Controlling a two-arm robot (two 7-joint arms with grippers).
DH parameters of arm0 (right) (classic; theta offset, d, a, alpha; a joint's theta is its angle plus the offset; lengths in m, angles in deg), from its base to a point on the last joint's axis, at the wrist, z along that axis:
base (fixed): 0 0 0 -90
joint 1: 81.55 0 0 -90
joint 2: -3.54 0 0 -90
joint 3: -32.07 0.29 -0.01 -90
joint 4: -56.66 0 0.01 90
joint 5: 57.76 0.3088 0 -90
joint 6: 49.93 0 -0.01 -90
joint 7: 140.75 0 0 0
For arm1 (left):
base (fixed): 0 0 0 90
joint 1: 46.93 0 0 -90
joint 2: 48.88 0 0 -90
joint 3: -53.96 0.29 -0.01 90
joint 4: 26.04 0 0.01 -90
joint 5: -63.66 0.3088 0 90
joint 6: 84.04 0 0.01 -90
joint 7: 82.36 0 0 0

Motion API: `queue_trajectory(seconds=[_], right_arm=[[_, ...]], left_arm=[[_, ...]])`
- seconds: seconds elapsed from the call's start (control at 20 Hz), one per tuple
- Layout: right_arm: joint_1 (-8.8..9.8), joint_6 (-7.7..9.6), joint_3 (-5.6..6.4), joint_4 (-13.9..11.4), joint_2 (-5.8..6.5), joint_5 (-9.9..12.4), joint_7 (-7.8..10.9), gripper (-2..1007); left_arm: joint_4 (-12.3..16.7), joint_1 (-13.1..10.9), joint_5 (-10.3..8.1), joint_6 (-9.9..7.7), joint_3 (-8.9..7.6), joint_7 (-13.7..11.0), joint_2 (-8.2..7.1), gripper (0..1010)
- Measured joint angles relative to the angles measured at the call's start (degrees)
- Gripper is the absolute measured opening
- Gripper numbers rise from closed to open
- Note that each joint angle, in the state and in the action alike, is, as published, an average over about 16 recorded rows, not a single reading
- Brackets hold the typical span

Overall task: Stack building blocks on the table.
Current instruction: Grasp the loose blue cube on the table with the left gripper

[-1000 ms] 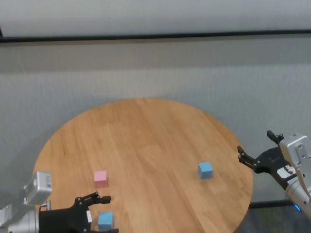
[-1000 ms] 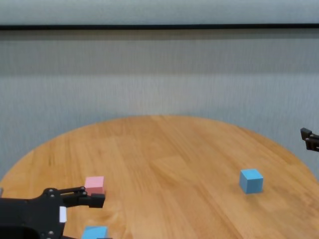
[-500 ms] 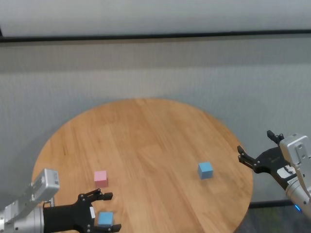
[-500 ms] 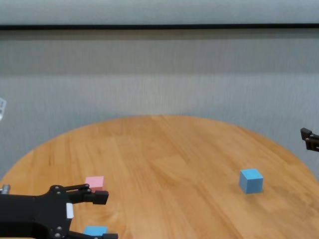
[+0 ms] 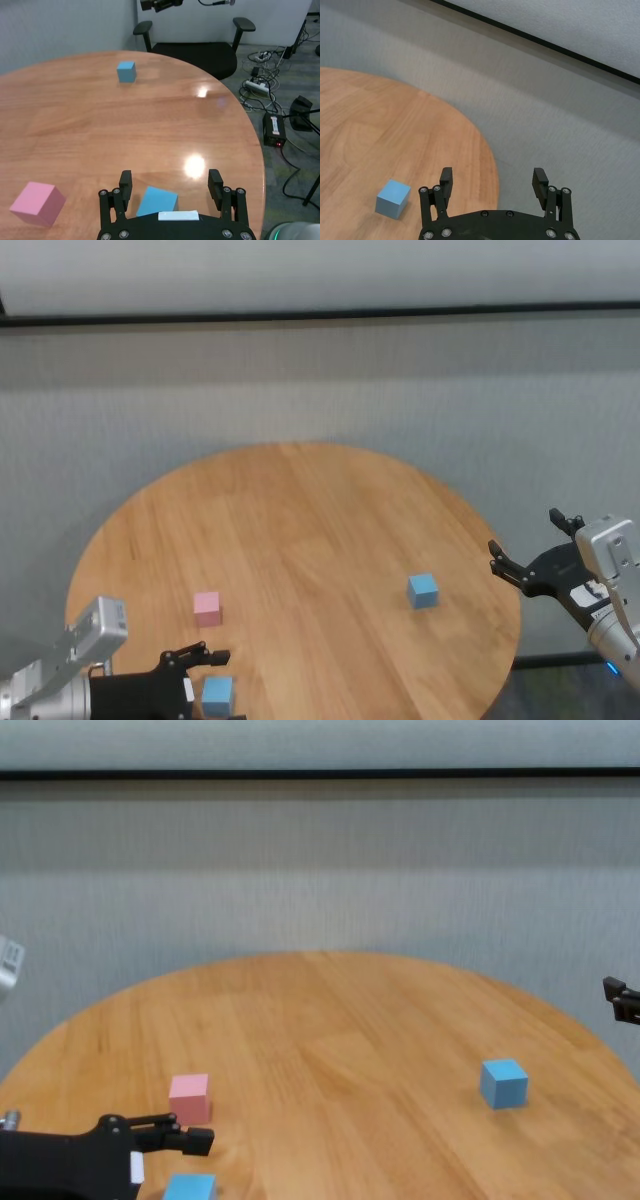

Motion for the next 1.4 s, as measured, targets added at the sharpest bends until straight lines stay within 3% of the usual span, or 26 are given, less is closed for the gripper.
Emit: queue_trajectory(seconds=[0.55,1.4], right_arm=[[0.00,0.00,0.00,0.0,0.00,0.0,0.00,1005],[0.00,0.00,0.00,0.0,0.00,0.0,0.00,1005]], left_arm=[[-1.8,0.6,0.14,-0.25,0.34,-0.6,0.50,1000],[-3.9,1.7,0.31,-2.05,1.20,-0.8,1.43,1000]])
